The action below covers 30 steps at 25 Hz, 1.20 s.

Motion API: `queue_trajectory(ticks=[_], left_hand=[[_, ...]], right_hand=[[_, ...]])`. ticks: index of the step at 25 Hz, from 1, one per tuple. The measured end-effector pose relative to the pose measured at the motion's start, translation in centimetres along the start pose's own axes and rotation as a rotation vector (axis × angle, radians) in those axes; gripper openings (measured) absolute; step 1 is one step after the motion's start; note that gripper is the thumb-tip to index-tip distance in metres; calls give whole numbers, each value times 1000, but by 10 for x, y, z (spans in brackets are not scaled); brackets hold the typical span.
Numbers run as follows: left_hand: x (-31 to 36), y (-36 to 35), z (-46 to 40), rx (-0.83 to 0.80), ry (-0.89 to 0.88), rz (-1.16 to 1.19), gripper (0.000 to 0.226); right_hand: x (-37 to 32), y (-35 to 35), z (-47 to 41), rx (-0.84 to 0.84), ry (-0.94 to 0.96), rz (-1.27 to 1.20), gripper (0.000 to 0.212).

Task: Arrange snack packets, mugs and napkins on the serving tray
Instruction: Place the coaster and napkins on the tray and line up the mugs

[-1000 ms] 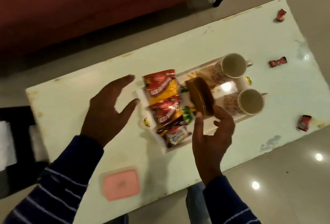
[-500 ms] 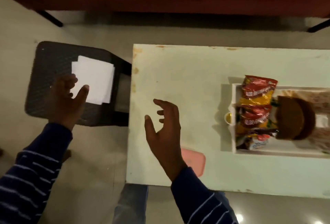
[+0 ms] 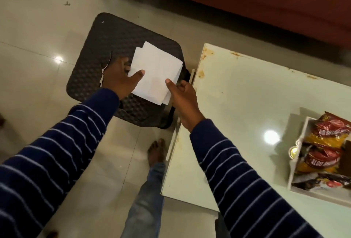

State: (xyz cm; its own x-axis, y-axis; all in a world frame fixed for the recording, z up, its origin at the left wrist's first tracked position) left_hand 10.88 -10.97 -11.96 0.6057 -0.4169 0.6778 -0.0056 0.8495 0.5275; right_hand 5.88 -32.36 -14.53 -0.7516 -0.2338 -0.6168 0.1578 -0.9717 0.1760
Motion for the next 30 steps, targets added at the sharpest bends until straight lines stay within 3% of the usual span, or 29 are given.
queue_trajectory(ticks=[4,7,13,16,21,23,28,30], left_hand=[[1,-3,-10,-8,-88,-26,64],[-6,-6,-14,-41,-59,55,64],[-22,-12,2,-158,-6,147,53],[-27,-13,20,-197,15,220,48],[7,-82,92,-556,214,527,71],[25,-119,124,-732,313,611,66],[89,-179,178,-878,160,613,33],[113,-209,207,-928,131,591,56]], right_hand=[[-5,-3,-17,123,-14,-69,54],[-7,-3,-22,197,-20,-53,45],[3,16,-4,87,30,-90,35],[15,31,15,-52,54,-290,40],[31,83,55,-201,137,-500,50],[37,106,72,-230,165,-528,51],[73,188,118,-126,152,-550,28],[102,236,142,12,120,-501,42]])
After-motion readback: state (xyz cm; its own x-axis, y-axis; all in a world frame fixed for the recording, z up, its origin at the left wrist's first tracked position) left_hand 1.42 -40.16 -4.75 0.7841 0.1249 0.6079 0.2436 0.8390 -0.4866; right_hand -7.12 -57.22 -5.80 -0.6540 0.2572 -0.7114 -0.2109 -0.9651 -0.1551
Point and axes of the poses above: each hand's wrist, its own z-axis away from the middle knuckle, its own y-axis out of the back of the hand, x = y × z, the point moved 9 cm from there along -z, towards the middle knuckle, and after that the axes turned 15 degrees about z, right-handed, at the moved point
